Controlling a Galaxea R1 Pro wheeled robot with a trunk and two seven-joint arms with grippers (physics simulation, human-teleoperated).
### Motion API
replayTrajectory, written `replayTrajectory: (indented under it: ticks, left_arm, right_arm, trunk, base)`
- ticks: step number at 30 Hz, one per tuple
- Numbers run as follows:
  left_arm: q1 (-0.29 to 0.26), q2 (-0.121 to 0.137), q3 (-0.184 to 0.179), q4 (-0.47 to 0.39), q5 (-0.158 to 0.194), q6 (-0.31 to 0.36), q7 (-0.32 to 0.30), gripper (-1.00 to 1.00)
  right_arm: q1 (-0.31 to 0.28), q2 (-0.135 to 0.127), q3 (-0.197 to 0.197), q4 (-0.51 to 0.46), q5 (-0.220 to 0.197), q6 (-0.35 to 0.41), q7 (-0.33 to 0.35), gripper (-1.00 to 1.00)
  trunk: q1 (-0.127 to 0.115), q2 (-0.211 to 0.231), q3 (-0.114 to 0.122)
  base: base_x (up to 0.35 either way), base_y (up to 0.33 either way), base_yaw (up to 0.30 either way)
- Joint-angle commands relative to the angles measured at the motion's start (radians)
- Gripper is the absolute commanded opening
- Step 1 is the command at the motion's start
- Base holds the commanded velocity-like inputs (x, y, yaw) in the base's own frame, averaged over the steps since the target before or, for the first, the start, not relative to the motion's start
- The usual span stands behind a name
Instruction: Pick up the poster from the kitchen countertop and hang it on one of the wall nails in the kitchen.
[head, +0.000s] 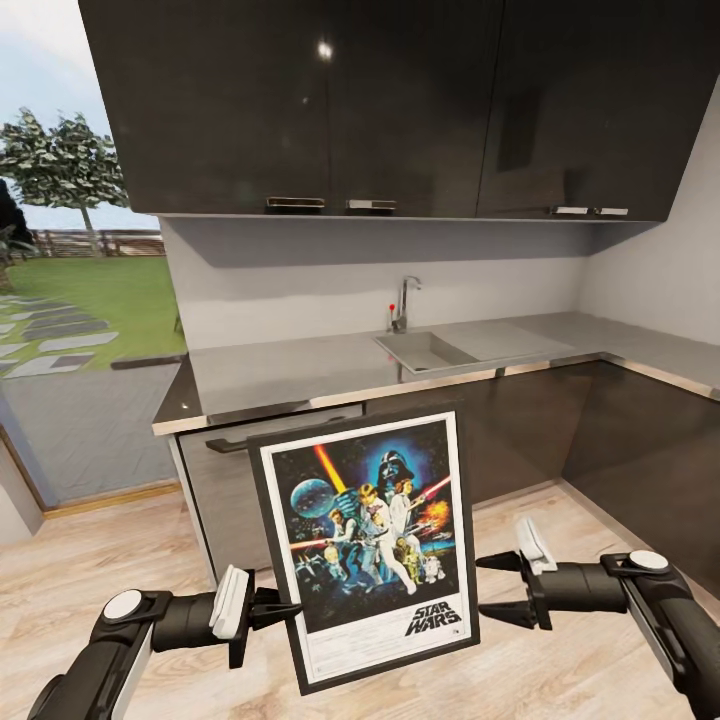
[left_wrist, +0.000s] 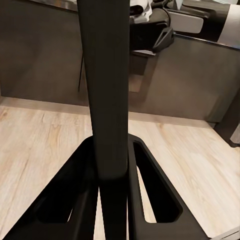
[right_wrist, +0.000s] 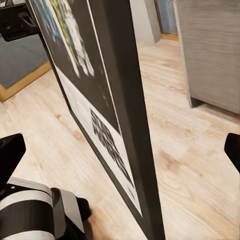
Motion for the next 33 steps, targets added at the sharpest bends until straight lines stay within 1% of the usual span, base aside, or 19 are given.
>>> replayTrajectory:
  ticks: [1,33]
  left_arm:
    - [0.000,0.000,0.001,0.000,-0.001,0.005,-0.001,-1.00]
    - [0.000,0.000,0.002,0.000,-0.001,0.005,-0.001,-1.00]
  right_arm:
    - [-0.001,0.000,0.001,0.000,-0.001,0.005,0.004,1.00]
    - [-0.001,0.000,0.006,0.003,-0.003,-0.007,0.004,1.00]
  trunk:
    - [0.000,-0.001,-0.001]
    - [0.000,-0.001,-0.001]
  base:
    - [0.000,0.000,0.000]
    - [0.000,0.000,0.000]
